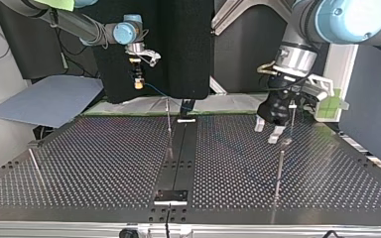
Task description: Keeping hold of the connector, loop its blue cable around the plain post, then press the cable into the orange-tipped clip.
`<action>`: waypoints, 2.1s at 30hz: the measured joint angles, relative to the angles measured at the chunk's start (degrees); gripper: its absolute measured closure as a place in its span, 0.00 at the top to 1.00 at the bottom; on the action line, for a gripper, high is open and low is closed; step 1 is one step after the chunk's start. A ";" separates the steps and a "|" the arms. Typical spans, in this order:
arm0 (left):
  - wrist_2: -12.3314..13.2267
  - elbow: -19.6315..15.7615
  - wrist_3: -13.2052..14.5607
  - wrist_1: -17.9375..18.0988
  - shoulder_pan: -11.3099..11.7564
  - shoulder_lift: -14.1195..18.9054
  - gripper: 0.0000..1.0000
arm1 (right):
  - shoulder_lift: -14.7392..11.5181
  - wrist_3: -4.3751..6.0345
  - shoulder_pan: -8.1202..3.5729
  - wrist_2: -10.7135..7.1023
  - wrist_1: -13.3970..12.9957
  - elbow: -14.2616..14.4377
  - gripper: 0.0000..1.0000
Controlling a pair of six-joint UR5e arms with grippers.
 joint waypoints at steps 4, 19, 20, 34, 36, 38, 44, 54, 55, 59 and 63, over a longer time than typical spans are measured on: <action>-2.08 0.29 2.09 1.44 -2.08 -2.08 1.00 | 0.00 -0.10 -0.02 0.13 0.08 0.00 0.00; -10.18 0.51 10.19 7.01 -10.19 -10.19 1.00 | -0.03 -0.06 -0.72 0.60 0.85 0.00 0.00; -10.70 0.61 10.70 7.39 -10.70 -10.70 1.00 | -0.02 -0.04 -0.78 0.59 0.79 0.00 0.00; -18.17 2.31 18.17 14.30 -11.43 -15.68 1.00 | 0.02 -0.26 -1.32 0.59 1.20 0.04 0.00; -19.25 2.35 19.26 14.89 -11.29 -15.92 1.00 | 0.02 -0.36 -1.33 0.61 1.21 0.04 0.00; -20.39 2.39 20.39 15.21 -11.07 -16.05 1.00 | 0.01 -0.42 -1.34 0.62 1.16 0.03 0.00; -23.54 2.46 23.54 15.86 -10.61 -16.12 1.00 | 0.01 -0.42 -1.35 0.63 1.07 0.06 0.00; -28.48 2.48 28.49 16.01 -11.50 -16.34 1.00 | 0.01 -0.25 -1.35 0.64 0.99 0.03 0.00; -28.90 2.50 28.99 16.00 -11.55 -16.50 1.00 | 0.01 -0.24 -1.35 0.64 0.99 0.03 0.00; -29.23 2.83 30.99 15.89 -11.90 -18.29 1.00 | 0.02 -0.19 -1.35 0.64 1.05 0.07 0.00; -27.96 3.33 30.79 15.50 -12.25 -19.74 1.00 | 0.02 -0.15 -1.35 0.64 1.12 0.04 0.00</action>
